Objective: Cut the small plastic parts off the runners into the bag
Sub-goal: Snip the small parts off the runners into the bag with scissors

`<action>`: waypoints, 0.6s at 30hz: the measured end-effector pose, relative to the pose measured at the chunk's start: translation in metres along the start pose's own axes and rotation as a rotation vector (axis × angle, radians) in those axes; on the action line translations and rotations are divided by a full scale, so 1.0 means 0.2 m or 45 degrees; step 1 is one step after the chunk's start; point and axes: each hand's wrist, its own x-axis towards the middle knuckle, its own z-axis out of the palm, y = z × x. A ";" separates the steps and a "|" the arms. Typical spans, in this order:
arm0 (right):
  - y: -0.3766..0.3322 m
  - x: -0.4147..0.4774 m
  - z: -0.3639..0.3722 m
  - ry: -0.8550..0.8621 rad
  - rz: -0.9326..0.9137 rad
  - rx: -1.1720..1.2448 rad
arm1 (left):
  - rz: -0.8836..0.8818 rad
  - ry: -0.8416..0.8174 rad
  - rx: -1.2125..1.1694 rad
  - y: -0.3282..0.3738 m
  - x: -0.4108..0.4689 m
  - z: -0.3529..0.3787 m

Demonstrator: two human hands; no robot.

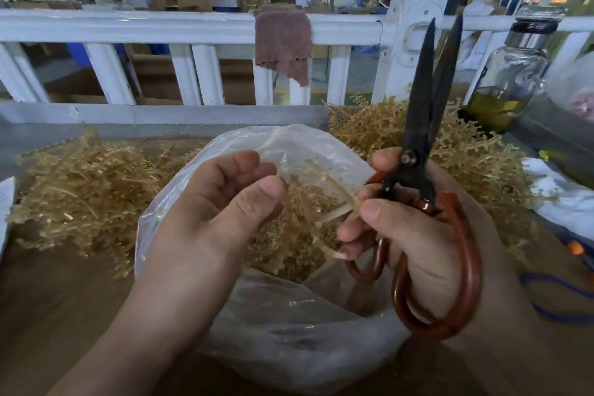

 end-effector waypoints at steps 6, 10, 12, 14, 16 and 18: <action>0.00 0.00 0.02 -0.004 -0.066 0.177 | -0.301 -0.342 -0.094 0.04 -0.01 0.00; 0.00 0.01 0.02 0.013 -0.133 0.142 | -0.557 -0.469 -0.268 0.08 -0.02 0.01; 0.01 0.01 0.02 0.025 -0.156 0.109 | -0.624 -0.447 -0.322 0.08 -0.03 0.03; 0.02 0.01 0.02 0.027 -0.174 0.062 | -0.648 -0.401 -0.375 0.08 -0.03 0.04; 0.02 0.01 0.02 0.048 -0.163 0.054 | -0.629 -0.357 -0.407 0.08 -0.03 0.05; 0.03 0.00 0.01 0.059 -0.131 0.042 | -0.599 -0.326 -0.422 0.08 -0.04 0.06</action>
